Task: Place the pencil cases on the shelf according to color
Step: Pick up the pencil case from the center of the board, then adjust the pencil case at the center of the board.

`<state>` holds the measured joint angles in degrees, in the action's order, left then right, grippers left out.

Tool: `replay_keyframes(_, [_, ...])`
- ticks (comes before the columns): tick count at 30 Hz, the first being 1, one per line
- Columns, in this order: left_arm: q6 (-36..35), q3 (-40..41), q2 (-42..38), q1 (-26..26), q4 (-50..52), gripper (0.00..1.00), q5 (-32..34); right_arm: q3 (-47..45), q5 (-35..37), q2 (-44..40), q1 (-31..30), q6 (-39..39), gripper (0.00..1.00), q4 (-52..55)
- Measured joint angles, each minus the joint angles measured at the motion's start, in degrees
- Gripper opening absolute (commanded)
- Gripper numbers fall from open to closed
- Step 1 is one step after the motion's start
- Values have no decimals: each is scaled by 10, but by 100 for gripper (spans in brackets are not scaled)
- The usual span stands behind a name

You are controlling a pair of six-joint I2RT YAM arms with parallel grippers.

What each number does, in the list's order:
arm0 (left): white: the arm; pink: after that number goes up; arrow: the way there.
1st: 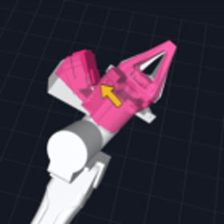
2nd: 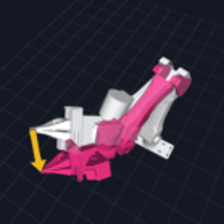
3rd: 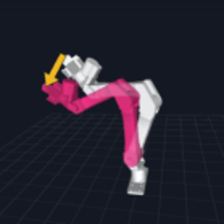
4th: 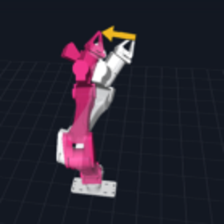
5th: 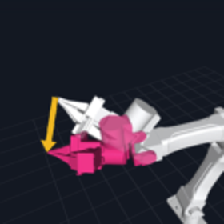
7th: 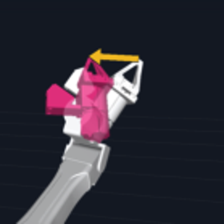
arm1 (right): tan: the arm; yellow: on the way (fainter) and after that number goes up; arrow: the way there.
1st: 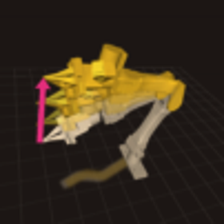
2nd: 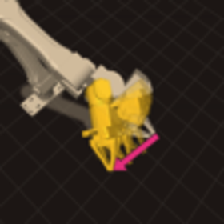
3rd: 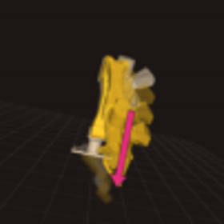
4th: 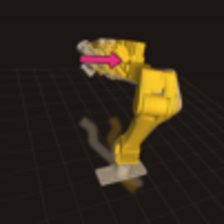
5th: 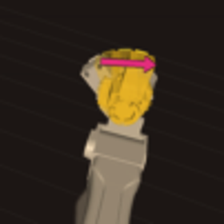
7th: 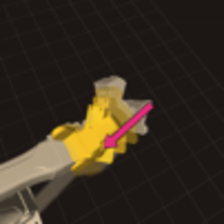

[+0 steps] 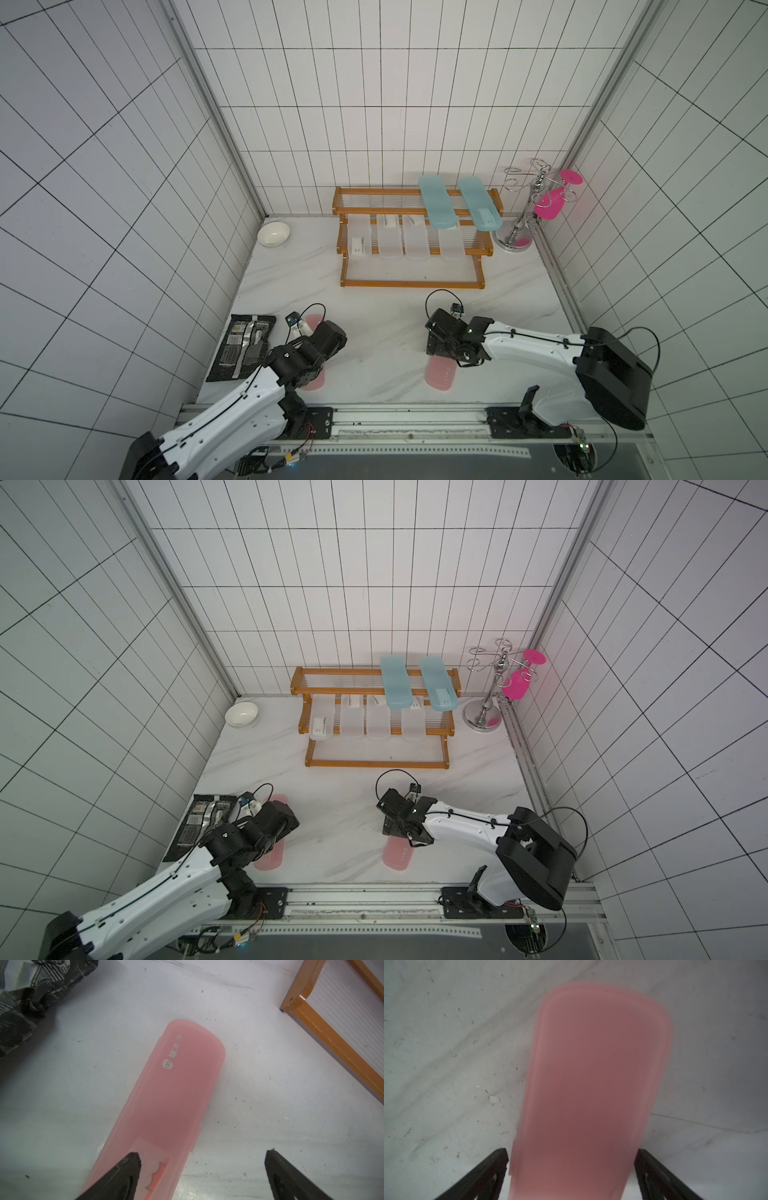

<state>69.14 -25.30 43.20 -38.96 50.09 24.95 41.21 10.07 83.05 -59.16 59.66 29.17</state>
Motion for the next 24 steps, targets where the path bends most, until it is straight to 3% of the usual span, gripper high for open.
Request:
replay_keyframes(13, [-47,11,68,61,-37,98,-50,72,7,71,3,-81,99,3])
replay_keyframes(24, [-104,-41,206,57,-79,98,-50,89,52,32,7,-134,99,24])
